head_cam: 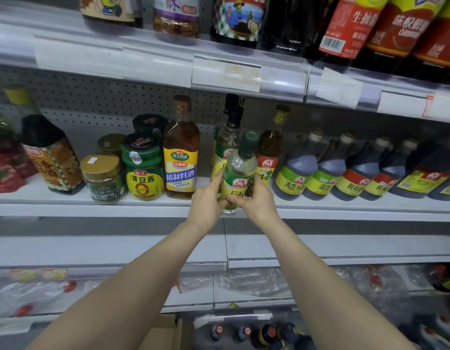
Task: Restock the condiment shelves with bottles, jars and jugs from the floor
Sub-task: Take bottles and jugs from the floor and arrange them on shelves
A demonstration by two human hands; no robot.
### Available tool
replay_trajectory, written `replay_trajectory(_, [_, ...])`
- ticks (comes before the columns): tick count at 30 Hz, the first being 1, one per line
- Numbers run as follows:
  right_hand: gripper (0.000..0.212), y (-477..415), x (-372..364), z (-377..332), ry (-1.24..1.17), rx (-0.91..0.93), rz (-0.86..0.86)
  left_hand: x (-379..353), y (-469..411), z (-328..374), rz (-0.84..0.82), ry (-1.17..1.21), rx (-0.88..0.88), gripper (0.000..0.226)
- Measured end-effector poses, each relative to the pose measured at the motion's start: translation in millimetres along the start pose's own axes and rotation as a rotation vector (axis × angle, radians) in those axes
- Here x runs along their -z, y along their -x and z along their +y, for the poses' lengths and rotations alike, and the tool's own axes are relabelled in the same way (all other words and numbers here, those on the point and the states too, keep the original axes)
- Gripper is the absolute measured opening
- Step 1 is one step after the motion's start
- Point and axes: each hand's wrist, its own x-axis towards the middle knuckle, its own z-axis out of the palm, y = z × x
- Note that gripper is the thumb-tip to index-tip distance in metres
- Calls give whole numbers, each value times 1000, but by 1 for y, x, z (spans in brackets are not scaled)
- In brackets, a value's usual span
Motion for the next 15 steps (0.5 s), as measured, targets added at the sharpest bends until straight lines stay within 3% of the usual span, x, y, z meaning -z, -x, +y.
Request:
replay_trajectory(9, [58, 7, 12, 1, 23, -30, 28, -6, -1, 5, -9, -3, -17, 67])
replay_trajectory(15, [56, -9, -6, -5, -31, -29, 4, 6, -7, -2, 13, -22, 5, 66])
